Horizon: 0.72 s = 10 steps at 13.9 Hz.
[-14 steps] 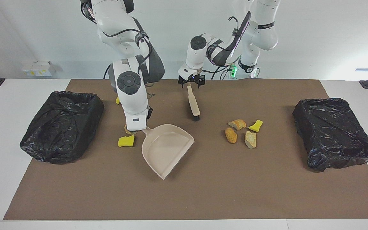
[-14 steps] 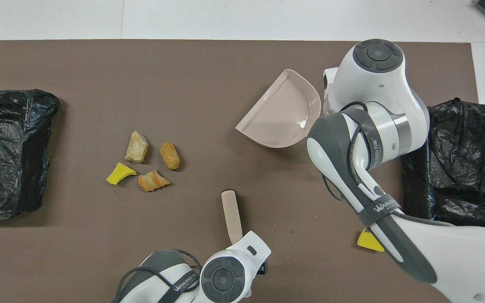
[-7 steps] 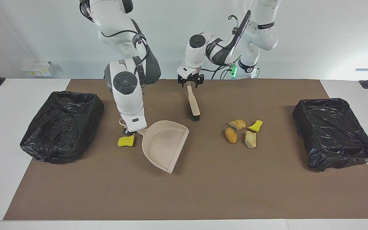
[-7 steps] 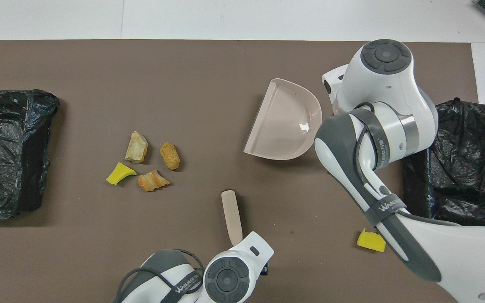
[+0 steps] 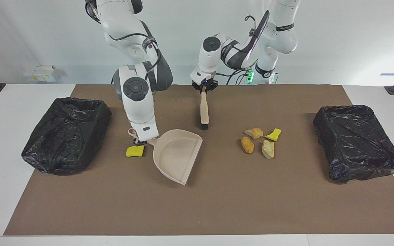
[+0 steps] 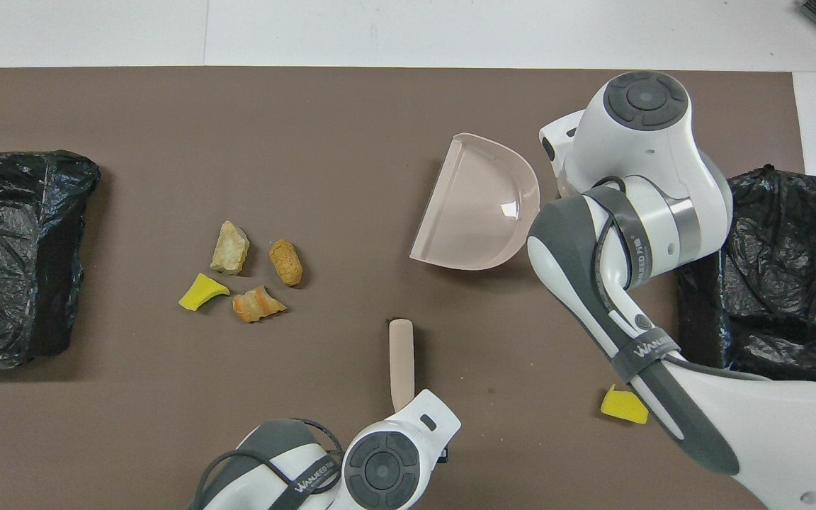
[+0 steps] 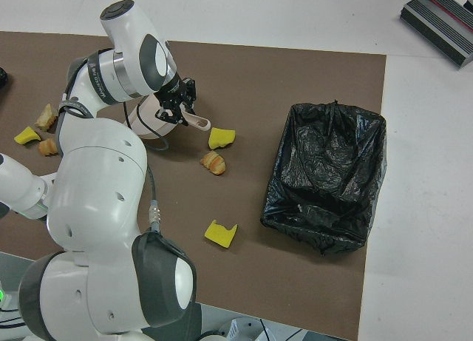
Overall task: Sweep and dump trash in bin
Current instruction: 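Grasp the dustpan handle with the right gripper and lift it, then grasp the beige brush with the left gripper and lift it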
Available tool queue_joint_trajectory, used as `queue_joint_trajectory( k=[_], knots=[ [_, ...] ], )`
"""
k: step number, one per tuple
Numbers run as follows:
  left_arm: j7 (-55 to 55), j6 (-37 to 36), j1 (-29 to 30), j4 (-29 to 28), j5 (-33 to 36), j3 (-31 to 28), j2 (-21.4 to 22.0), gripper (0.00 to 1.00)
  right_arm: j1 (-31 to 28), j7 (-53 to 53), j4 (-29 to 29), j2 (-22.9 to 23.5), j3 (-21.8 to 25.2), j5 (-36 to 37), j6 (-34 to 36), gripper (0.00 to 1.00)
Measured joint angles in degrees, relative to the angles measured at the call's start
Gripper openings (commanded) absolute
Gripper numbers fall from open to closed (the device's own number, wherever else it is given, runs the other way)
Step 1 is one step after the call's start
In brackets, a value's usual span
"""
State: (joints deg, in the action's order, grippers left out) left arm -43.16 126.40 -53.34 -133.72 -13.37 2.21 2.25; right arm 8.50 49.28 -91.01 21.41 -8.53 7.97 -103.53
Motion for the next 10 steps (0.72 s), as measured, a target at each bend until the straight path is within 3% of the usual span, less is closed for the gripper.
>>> queue_joint_trajectory(
  k=[4, 10],
  knots=[
    [6.6, -8.84, 6.52, 2.15, 0.06, -0.69, 3.52, 0.0, 1.28, 0.05, -2.32, -0.37, -0.23, 2.57, -2.67, 0.0],
    [20.77, -23.65, 26.04, 3.76, 2.29, -1.28, 15.02, 0.0, 2.76, 5.04, -10.1, -2.67, -0.45, 3.92, -6.89, 0.0]
  ],
)
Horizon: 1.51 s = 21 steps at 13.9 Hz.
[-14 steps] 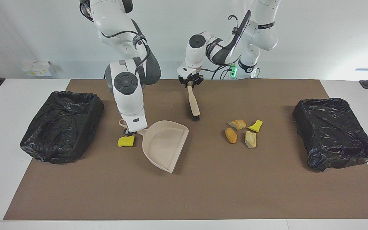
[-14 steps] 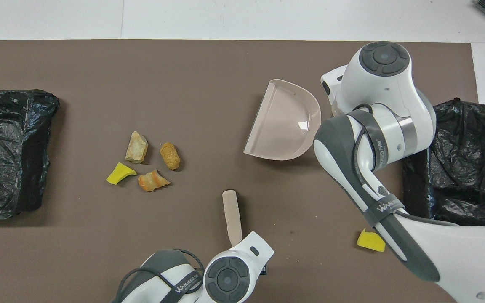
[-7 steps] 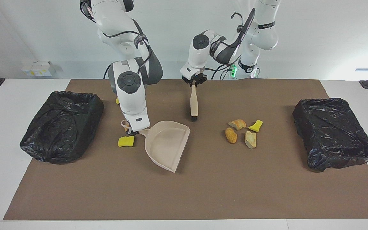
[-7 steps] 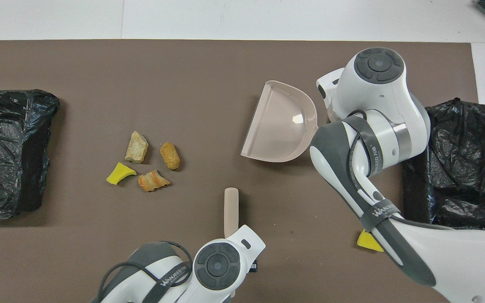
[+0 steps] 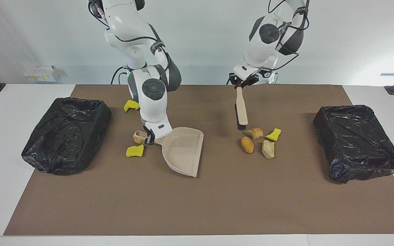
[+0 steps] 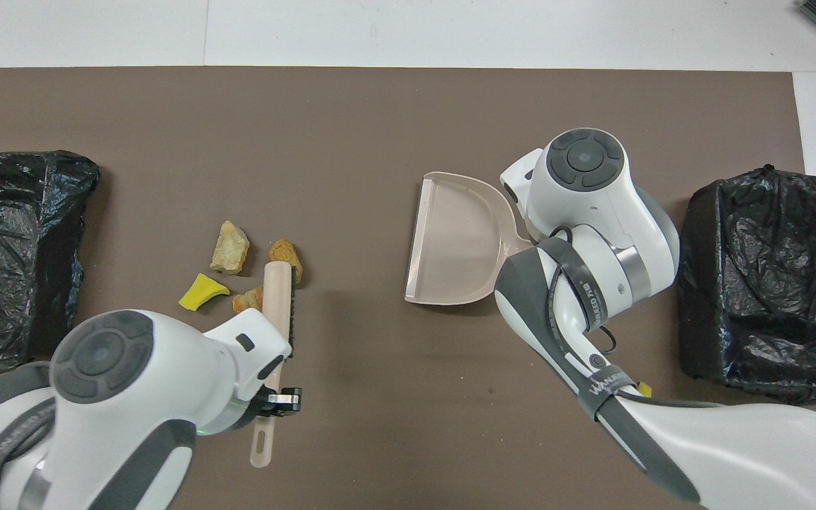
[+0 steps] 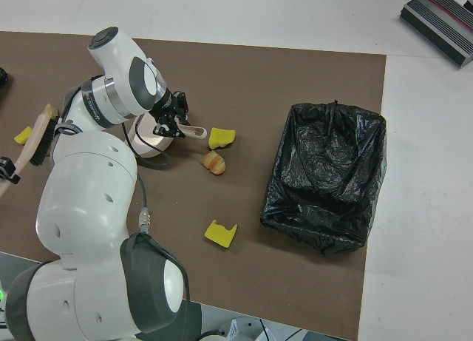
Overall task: Sweep and dump trash in bin
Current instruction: 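Grasp the beige brush with the left gripper and lift it, then lower the dustpan beside the bread while the left gripper sweeps pieces in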
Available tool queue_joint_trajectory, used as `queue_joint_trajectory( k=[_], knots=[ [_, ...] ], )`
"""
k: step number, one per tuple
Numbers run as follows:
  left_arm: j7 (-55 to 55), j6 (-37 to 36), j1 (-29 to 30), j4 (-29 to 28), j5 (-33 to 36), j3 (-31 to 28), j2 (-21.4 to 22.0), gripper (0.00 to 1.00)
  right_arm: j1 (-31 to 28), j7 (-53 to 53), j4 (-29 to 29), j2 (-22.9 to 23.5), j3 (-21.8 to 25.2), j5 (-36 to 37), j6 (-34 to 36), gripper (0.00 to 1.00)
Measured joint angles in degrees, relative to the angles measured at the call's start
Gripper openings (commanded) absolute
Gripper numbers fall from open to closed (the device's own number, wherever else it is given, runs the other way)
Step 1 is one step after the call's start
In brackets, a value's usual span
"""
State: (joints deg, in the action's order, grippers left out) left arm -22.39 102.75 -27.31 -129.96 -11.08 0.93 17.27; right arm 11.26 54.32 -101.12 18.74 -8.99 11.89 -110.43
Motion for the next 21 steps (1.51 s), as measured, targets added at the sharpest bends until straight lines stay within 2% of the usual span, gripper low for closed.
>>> queue_joint_trajectory(
  k=[4, 7, 9, 15, 21],
  knots=[
    [4.52, 0.02, 9.69, 1.0, 4.8, 0.03, -0.67, 0.0, 1.25, 3.08, -5.94, -3.79, -0.05, 0.89, -0.37, 0.0],
    [11.93, 1.7, 20.18, 1.27, 5.99, -0.09, -2.13, 0.0, 3.48, 3.24, -7.14, -4.82, -0.07, 3.92, -0.69, 0.0],
    [14.75, 3.08, 23.86, 1.29, 6.0, -0.14, -2.72, 0.0, 4.21, 3.24, -7.18, -4.82, -0.07, 4.96, -0.87, 0.0],
    [19.17, 5.84, 26.98, -0.87, 6.05, 0.02, -5.38, 0.0, 4.25, 3.29, -7.65, -4.81, -0.02, 5.36, -2.11, 0.0],
    [18.33, 15.93, 23.89, -7.17, 6.04, 1.45, -10.67, 0.0, 4.25, 3.29, -7.92, -4.8, 0.01, 5.37, -2.79, 0.0]
  ],
)
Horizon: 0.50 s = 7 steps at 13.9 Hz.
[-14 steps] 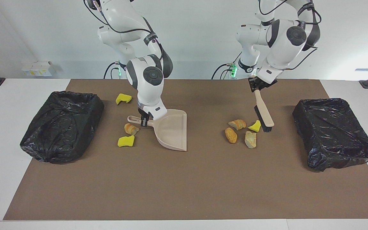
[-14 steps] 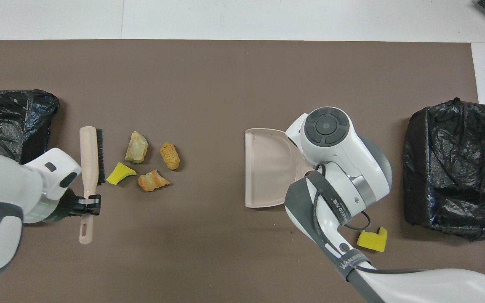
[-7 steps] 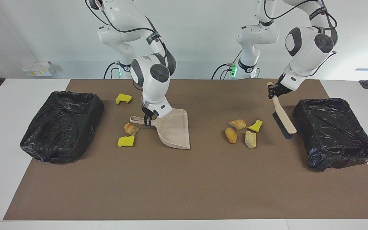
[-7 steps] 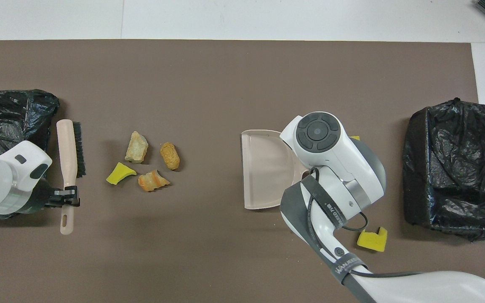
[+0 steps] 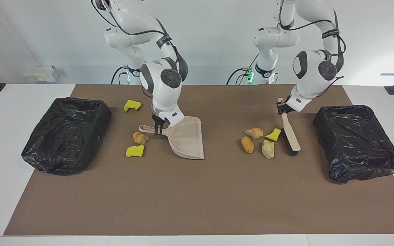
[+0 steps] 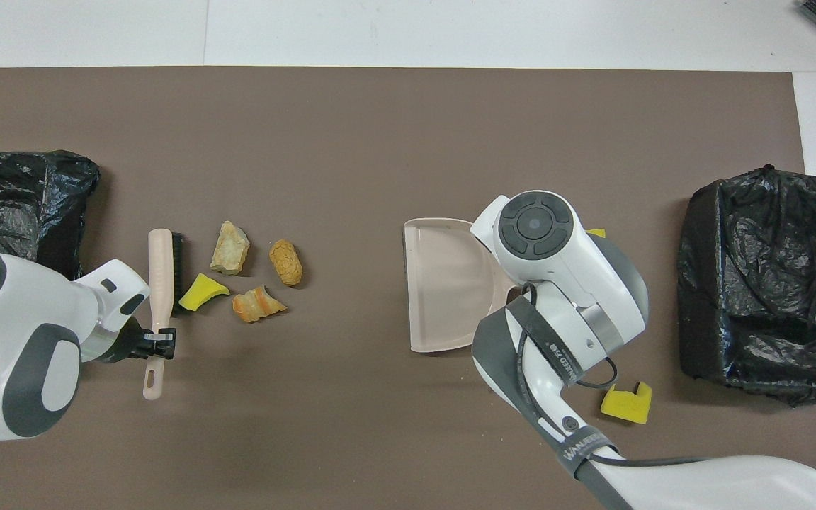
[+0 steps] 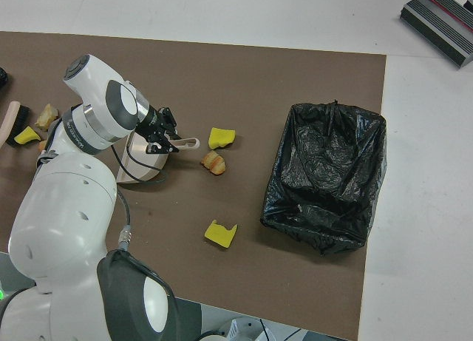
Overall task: Sweep and dump trash in bin
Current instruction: 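Lower the dustpan beside the bread while the left gripper sweeps pieces in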
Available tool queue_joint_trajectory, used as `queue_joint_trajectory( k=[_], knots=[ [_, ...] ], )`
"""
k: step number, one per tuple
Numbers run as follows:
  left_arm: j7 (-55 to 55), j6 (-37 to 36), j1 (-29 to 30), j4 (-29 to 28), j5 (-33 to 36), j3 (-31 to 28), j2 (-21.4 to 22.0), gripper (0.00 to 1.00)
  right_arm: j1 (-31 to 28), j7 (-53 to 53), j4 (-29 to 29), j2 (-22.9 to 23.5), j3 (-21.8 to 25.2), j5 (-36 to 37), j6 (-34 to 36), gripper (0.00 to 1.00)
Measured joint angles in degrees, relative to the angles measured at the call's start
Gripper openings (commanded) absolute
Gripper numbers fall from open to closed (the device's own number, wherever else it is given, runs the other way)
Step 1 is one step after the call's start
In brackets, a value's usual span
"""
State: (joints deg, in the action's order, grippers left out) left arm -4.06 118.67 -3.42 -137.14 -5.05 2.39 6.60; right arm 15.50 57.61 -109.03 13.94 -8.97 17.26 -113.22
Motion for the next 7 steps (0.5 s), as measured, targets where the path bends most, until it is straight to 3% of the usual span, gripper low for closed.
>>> queue_joint_trajectory(
  k=[7],
  knots=[
    [-9.57, 5.73, -12.04, -0.12, -4.49, 0.39, -1.07, 0.0, 0.07, 0.0, -0.28, 0.07, -0.01, 0.0, -0.58, 0.0]
  ],
)
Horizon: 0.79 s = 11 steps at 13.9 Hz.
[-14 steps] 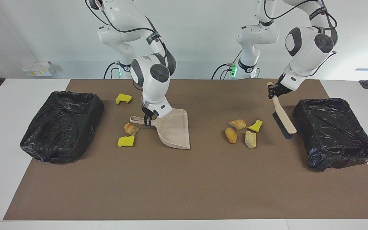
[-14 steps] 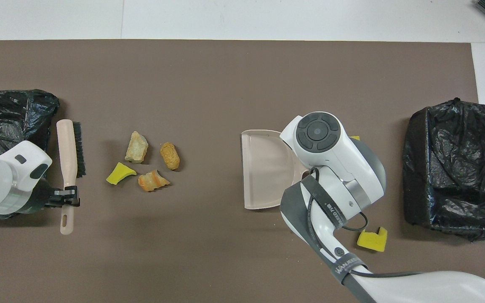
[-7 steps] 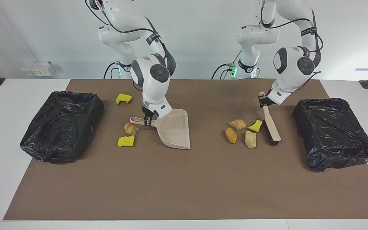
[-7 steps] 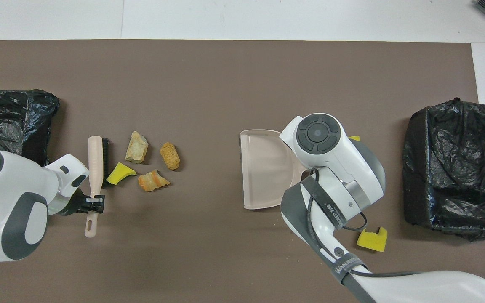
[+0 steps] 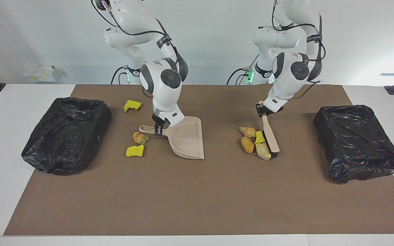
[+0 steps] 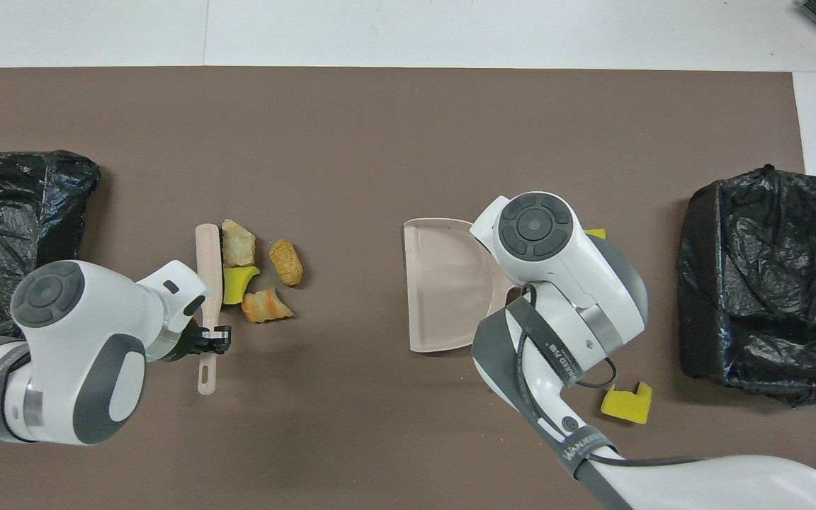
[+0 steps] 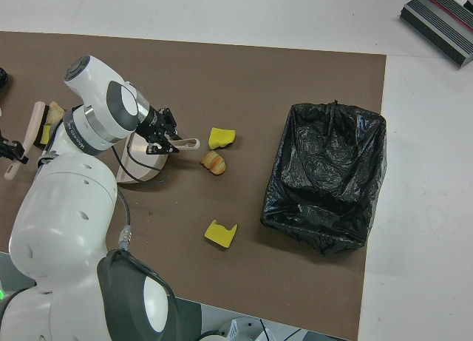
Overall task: Sweep and dump trash in bin
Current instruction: 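Lower the dustpan beside the bread while the left gripper sweeps pieces in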
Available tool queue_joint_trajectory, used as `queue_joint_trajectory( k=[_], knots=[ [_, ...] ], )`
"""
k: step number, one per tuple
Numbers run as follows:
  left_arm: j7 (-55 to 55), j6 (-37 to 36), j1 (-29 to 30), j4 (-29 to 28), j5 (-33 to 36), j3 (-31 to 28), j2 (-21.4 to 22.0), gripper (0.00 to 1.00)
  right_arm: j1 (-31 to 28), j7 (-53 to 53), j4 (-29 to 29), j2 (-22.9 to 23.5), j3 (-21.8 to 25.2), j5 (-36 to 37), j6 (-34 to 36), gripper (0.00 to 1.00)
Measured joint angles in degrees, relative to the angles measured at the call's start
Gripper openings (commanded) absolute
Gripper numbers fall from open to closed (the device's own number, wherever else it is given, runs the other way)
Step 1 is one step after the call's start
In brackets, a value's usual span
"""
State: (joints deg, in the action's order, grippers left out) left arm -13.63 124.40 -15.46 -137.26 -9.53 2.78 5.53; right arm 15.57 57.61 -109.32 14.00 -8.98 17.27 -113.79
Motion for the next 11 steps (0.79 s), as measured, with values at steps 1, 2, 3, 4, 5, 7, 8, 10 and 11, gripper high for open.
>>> queue_joint_trajectory(
  k=[1, 2, 3, 4, 5, 7, 8, 10, 11],
  knots=[
    [-1.56, 0.53, -1.73, -0.02, -0.93, 0.02, -0.37, 0.0, 0.17, -0.1, -0.02, 0.05, 0.0, 0.0, -0.07, 0.0],
    [-3.02, 1.79, -3.46, -0.02, -1.65, 0.05, -1.09, 0.0, 0.44, -0.38, -0.03, 0.11, 0.01, 0.0, -0.25, 0.0],
    [-4.44, 3.65, -5.1, 0.1, -2.19, 0.11, -1.86, 0.0, 0.77, -0.74, -0.06, 0.21, 0.01, 0.0, -0.6, 0.0],
    [-5.81, 4.77, -6.55, 0.36, -2.88, 0.15, -2.4, 0.0, 1.06, -0.95, -0.08, 0.33, 0.01, 0.0, -0.94, 0.0],
    [-7.2, 5.4, -8.27, 0.76, -4.03, 0.17, -2.78, 0.0, 1.29, -1.23, -0.09, 0.5, 0.01, 0.0, -1.2, 0.0],
    [-9.25, 5.89, -11.8, 1.68, -6.26, 0.23, -3.26, 0.0, 1.38, -1.33, -0.09, 0.77, 0.0, 0.0, -1.65, 0.0],
    [-9.9, 6.09, -13.51, 2.17, -7.29, 0.24, -3.42, 0.0, 1.38, -1.33, -0.09, 0.85, 0.0, 0.0, -1.76, 0.0],
    [-10.44, 6.23, -16.7, 3.11, -8.83, 0.26, -3.56, 0.0, 1.4, -1.34, -0.09, 0.86, -0.01, 0.0, -1.86, 0.0],
    [-10.61, 6.26, -18.18, 3.56, -9.13, 0.28, -3.59, 0.0, 1.4, -1.34, -0.1, 0.87, -0.01, 0.0, -1.86, 0.0]
  ],
)
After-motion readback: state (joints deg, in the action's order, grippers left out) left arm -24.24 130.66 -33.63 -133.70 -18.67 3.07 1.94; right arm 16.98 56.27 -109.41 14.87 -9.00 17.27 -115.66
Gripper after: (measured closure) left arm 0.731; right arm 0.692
